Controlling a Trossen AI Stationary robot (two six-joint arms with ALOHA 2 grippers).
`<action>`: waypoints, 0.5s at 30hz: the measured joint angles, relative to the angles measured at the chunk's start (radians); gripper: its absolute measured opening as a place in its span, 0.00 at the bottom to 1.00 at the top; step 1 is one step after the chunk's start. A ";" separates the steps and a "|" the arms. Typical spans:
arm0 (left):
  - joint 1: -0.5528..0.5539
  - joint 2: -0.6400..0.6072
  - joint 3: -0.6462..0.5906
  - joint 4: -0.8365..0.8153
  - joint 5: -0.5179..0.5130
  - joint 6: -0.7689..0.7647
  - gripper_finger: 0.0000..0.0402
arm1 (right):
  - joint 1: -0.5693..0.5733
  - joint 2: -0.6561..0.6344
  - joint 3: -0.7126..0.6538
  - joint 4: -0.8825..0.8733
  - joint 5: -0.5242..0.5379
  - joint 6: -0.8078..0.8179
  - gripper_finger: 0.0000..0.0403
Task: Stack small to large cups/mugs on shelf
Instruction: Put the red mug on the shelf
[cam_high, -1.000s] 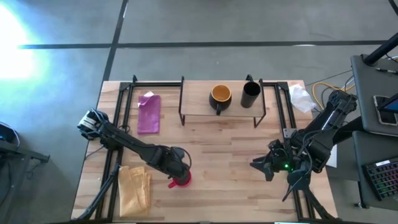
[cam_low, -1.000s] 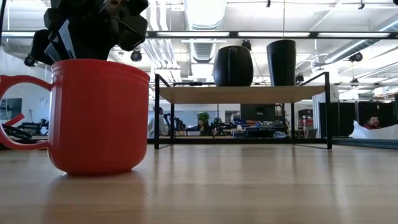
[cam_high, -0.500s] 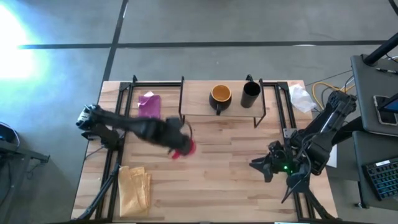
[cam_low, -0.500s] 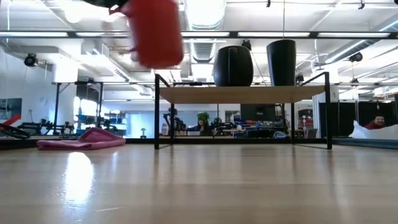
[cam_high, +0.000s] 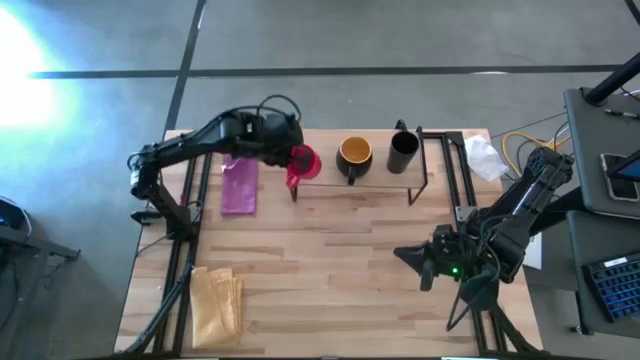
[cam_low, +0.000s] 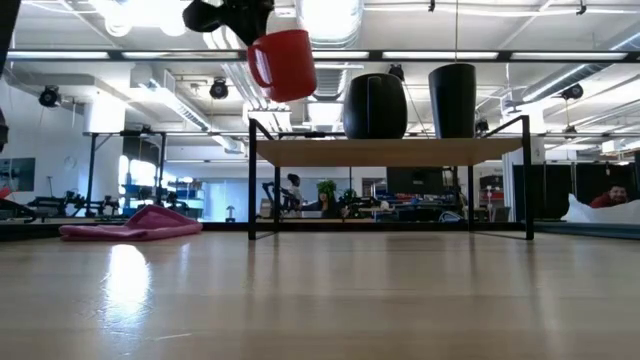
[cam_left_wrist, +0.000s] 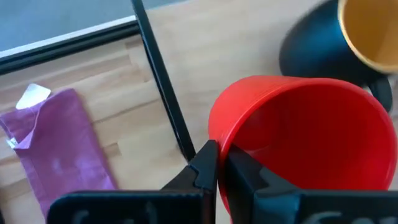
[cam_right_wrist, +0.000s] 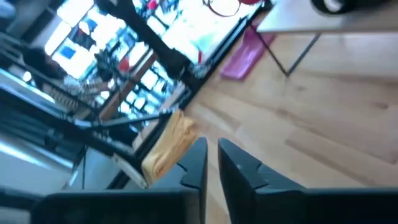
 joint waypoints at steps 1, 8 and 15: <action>0.019 0.001 0.000 0.008 0.008 0.001 0.00 | -0.005 -0.001 0.004 0.001 0.019 0.000 0.08; 0.129 0.039 0.000 0.095 0.091 0.019 0.00 | -0.077 0.006 0.030 0.003 0.024 -0.057 0.02; 0.176 0.107 0.021 0.092 0.127 -0.043 0.00 | -0.124 0.027 0.045 0.026 0.022 -0.114 0.02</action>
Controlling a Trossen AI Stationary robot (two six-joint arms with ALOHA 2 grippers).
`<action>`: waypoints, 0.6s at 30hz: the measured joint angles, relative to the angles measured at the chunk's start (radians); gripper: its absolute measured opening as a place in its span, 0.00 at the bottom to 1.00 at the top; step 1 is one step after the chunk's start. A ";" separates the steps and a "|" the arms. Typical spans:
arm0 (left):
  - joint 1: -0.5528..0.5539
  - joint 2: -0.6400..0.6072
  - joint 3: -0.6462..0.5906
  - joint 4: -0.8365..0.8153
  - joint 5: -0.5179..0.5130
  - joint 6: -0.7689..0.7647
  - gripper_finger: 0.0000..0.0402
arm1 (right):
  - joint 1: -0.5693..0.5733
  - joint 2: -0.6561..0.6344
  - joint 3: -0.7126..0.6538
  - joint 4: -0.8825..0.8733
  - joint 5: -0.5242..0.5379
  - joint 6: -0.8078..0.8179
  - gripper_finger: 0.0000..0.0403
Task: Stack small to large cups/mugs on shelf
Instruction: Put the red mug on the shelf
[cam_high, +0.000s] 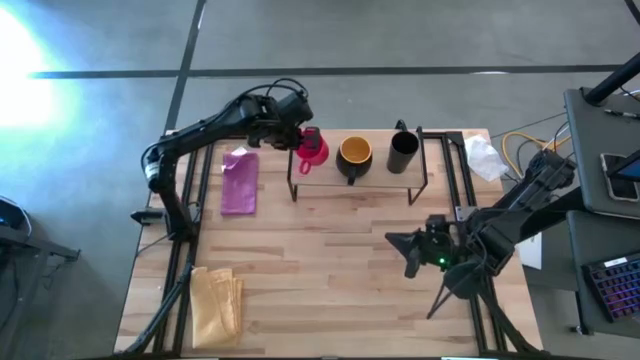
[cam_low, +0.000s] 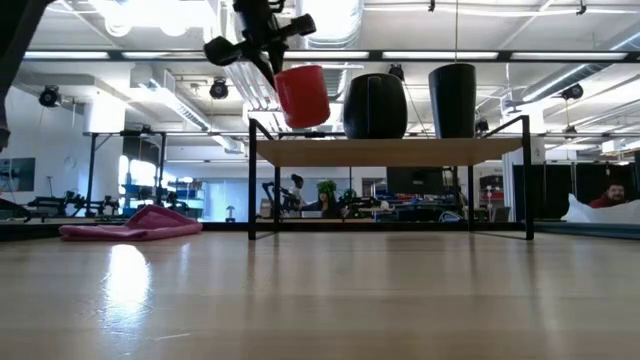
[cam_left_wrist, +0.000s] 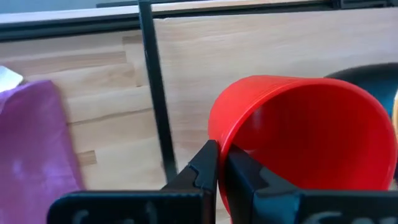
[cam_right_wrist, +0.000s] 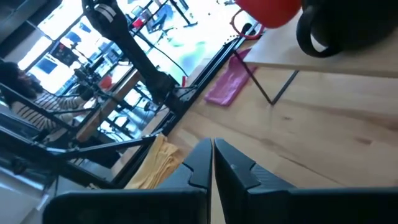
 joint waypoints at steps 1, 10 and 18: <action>0.003 0.009 0.009 0.002 0.001 -0.008 0.00 | -0.002 0.005 0.000 0.002 0.000 0.000 0.02; 0.011 0.094 0.090 -0.103 -0.001 -0.018 0.00 | -0.002 0.048 -0.001 0.016 -0.001 0.034 0.02; 0.010 0.083 0.103 -0.105 0.002 -0.045 0.00 | -0.002 0.057 -0.002 0.017 -0.001 0.044 0.02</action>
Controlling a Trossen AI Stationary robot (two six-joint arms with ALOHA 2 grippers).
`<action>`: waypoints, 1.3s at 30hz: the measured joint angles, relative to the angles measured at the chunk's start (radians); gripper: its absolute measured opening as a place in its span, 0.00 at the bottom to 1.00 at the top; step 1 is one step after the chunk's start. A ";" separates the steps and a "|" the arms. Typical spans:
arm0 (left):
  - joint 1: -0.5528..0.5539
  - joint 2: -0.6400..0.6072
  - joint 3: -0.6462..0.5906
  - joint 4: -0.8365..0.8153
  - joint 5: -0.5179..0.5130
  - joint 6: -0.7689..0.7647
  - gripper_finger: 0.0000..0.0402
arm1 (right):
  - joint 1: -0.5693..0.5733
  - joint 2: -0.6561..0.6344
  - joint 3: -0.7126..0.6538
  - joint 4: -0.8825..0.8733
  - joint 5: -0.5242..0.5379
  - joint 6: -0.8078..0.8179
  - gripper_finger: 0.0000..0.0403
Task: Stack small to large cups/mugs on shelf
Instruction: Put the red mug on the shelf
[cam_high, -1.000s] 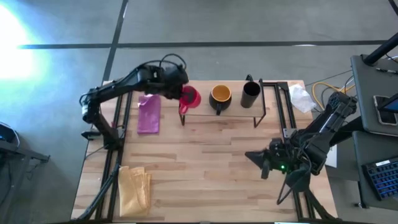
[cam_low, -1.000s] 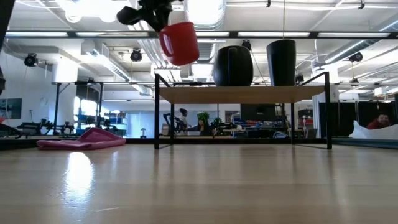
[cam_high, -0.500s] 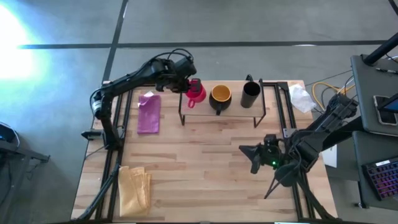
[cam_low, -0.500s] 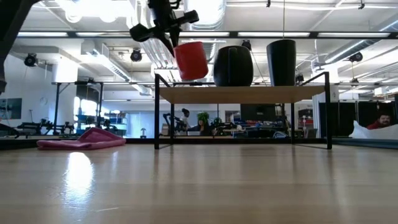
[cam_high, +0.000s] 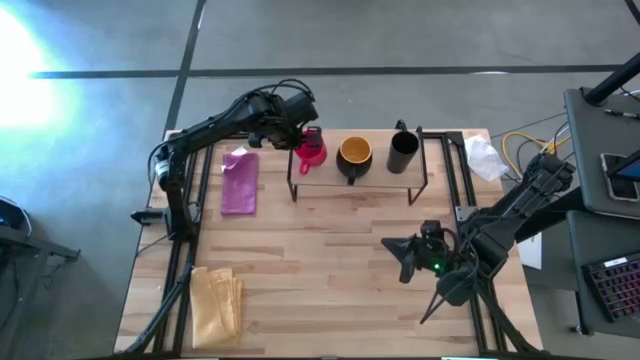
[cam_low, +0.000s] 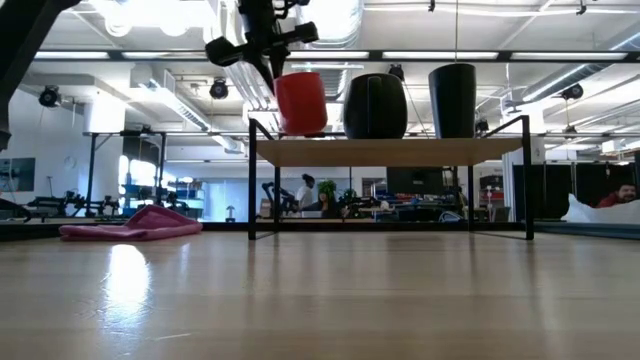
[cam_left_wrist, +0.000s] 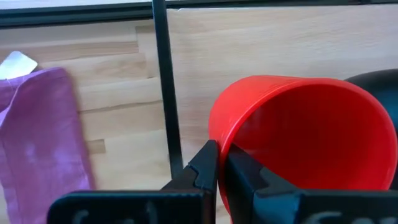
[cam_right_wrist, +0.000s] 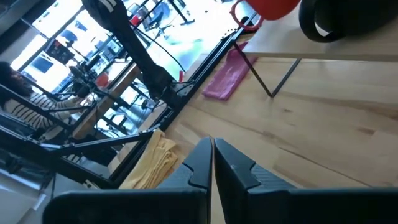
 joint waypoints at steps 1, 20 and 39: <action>0.000 -0.001 0.002 0.002 0.000 -0.002 0.00 | 0.000 0.000 0.000 0.000 0.000 0.000 0.02; -0.009 0.001 -0.026 0.003 0.006 -0.026 0.03 | 0.000 0.000 -0.001 0.001 0.000 -0.008 0.02; -0.024 -0.001 -0.039 0.020 0.008 -0.022 0.19 | 0.000 -0.001 -0.001 0.001 -0.009 -0.017 0.02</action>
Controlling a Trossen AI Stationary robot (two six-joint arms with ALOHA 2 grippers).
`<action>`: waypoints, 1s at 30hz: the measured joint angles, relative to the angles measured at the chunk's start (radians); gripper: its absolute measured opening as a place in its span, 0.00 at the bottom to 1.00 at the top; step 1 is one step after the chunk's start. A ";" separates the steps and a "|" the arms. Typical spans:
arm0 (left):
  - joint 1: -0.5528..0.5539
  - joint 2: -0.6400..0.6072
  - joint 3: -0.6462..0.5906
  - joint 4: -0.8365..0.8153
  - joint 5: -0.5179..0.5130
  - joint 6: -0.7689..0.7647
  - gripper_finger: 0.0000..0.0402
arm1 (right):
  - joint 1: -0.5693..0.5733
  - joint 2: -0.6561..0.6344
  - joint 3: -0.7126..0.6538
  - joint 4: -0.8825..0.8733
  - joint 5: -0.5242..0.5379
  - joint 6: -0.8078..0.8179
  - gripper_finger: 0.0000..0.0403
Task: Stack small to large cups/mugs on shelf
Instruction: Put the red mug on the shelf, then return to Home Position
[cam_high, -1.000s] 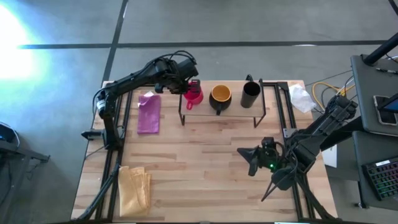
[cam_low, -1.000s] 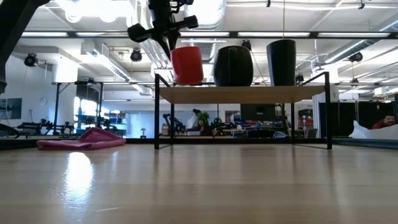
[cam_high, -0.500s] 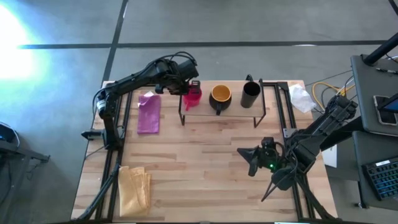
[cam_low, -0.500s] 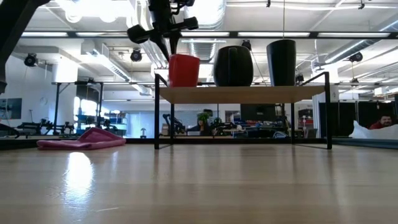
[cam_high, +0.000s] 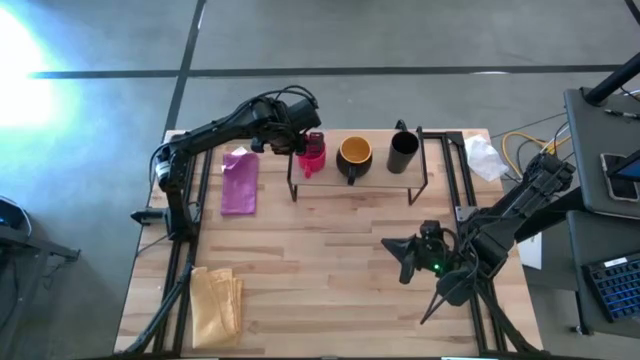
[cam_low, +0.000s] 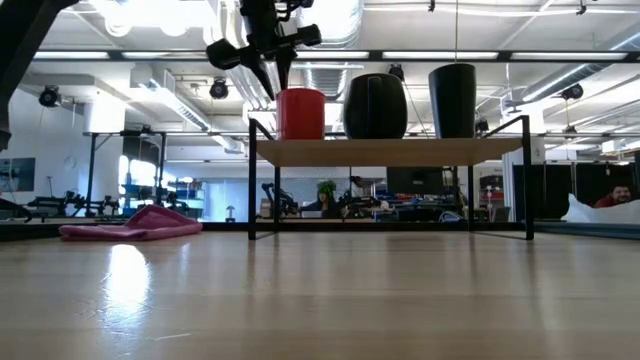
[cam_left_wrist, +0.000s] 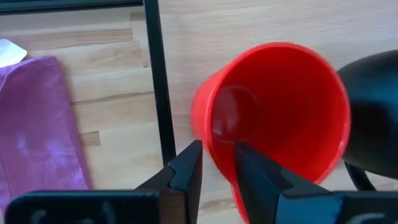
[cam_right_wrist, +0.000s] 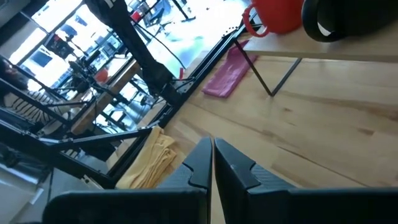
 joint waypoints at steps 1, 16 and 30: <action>-0.003 -0.004 0.001 0.001 0.000 0.003 0.19 | 0.002 -0.001 0.000 0.000 -0.003 -0.008 0.02; -0.143 -0.081 -0.034 0.001 -0.120 0.156 0.19 | 0.048 -0.059 0.176 0.002 0.001 -0.448 0.02; -0.231 -0.109 -0.260 0.136 -0.157 0.266 0.19 | 0.145 -0.056 0.262 -0.003 0.094 -0.533 0.02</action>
